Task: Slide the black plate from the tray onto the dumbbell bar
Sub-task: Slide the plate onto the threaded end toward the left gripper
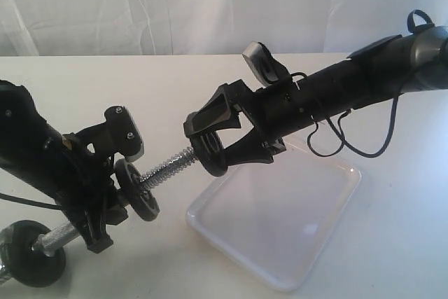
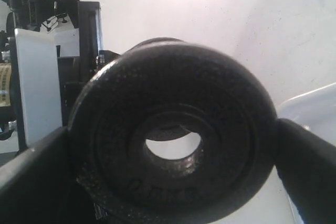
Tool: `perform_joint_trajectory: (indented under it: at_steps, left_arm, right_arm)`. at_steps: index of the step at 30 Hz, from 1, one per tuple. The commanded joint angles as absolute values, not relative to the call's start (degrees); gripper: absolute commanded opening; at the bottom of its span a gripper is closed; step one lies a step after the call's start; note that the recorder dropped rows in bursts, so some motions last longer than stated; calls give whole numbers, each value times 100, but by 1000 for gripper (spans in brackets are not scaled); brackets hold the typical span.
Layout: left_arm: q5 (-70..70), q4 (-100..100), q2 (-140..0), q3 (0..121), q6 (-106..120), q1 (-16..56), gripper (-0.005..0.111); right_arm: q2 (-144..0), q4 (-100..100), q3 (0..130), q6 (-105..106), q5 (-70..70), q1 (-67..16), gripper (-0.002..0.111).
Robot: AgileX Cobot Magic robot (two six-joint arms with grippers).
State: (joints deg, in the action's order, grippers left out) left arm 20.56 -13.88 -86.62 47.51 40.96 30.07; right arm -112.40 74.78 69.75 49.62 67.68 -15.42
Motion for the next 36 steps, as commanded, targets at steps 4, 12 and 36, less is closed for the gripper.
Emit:
perform_joint_trajectory:
  at_steps: [4, 12, 36]
  left_arm:
    - [1916, -1646, -8414, 4875, 4266, 3268, 0]
    - [1938, -1635, -8392, 4875, 4371, 3374, 0]
    - [1878, -1588, -8392, 4875, 3937, 3374, 0]
  right_arm:
    - [-11155, 7843, 6979, 5073, 6996, -1549, 0]
    - [-11155, 7674, 6965, 5073, 6996, -1549, 0]
    - [-11155, 7474, 6965, 4826, 6996, -1423, 0]
